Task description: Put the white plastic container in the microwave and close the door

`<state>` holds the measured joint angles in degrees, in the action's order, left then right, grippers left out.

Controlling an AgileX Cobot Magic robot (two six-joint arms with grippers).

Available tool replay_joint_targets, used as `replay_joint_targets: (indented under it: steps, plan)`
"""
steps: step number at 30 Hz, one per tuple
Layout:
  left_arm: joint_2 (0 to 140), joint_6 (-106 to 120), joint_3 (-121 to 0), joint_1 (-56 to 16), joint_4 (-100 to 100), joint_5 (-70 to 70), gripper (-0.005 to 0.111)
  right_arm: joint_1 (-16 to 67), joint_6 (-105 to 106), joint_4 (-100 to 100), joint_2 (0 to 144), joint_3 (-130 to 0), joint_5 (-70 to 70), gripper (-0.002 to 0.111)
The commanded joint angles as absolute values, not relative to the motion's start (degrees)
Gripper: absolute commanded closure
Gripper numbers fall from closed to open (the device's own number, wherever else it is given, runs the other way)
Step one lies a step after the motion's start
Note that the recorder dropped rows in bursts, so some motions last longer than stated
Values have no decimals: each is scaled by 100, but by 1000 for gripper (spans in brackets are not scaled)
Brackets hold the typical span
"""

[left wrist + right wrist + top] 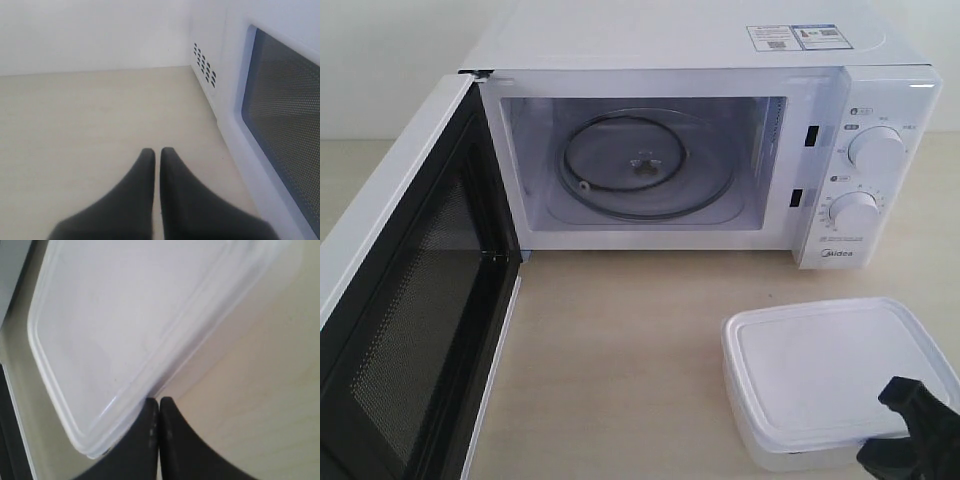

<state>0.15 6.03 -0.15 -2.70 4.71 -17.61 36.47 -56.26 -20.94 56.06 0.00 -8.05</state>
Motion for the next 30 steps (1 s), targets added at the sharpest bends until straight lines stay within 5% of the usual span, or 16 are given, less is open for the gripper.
replay_joint_targets:
  steps: [1,15,30]
  plan:
    - [0,560,0,-253,519,-1752,102,3239,-5314,-2075,5602,0,-896,108]
    - [0,560,0,-253,519,-1752,102,2088,-4267,-2221,5602,0,-1552,108]
    - [0,560,0,-253,519,-1752,102,2051,-2866,-4013,5602,0,-1654,108]
